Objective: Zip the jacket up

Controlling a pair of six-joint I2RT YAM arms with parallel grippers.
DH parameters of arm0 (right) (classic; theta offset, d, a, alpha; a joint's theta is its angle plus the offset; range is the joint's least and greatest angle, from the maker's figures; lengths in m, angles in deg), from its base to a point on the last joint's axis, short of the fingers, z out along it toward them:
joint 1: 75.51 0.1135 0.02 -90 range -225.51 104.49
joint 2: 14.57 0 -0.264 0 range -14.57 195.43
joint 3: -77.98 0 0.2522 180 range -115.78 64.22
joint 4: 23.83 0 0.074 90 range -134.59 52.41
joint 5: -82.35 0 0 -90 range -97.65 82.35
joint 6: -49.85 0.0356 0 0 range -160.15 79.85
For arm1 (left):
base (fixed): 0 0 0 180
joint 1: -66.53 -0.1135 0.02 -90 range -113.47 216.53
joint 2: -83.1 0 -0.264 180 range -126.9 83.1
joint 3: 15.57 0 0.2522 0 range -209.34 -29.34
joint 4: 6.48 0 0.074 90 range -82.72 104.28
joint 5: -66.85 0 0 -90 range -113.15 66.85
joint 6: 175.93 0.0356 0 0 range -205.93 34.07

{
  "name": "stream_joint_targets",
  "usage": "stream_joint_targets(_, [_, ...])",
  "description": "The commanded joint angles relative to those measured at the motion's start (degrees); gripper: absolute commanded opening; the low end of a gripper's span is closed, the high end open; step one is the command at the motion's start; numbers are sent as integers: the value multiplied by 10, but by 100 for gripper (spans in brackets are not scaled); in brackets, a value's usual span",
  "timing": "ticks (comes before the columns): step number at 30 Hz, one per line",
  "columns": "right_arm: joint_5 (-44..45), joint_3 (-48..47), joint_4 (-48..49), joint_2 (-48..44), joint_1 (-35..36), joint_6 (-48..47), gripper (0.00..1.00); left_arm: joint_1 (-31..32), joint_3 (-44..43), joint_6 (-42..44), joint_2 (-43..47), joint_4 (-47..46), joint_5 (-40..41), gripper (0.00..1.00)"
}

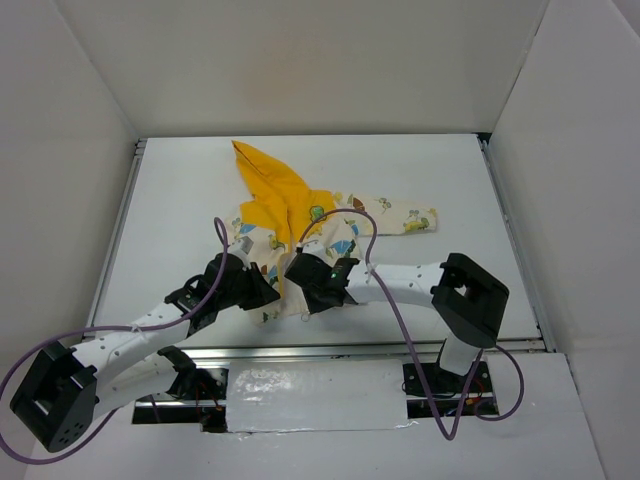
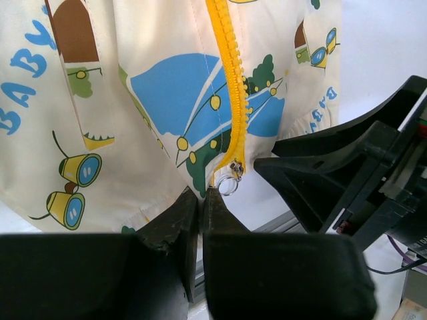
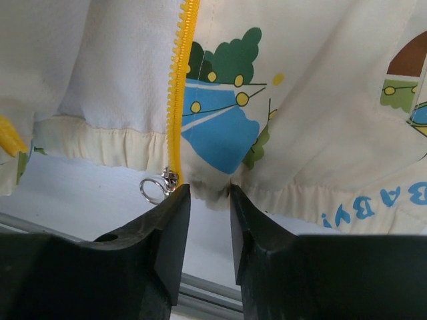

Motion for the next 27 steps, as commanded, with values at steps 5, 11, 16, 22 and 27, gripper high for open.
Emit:
stream_joint_targets(5, [26,-29,-12,16,6,8,32,-4,0,16,5,-21,-8,0])
stream_joint_targets(11, [18,-30,-6,27,6,7,43,-4,-2,19,10,-15,-3,0])
stream_joint_targets(16, [24,-32,-6,40,6,7,33,-4,-2,19,8,-15,-8,0])
stream_joint_targets(22, [27,-35,-8,43,6,11,10,-4,-4,20,5,-16,-10,0])
stream_joint_targets(27, [28,-37,-13,12,6,13,0,-4,-3,20,6,-17,-9,0])
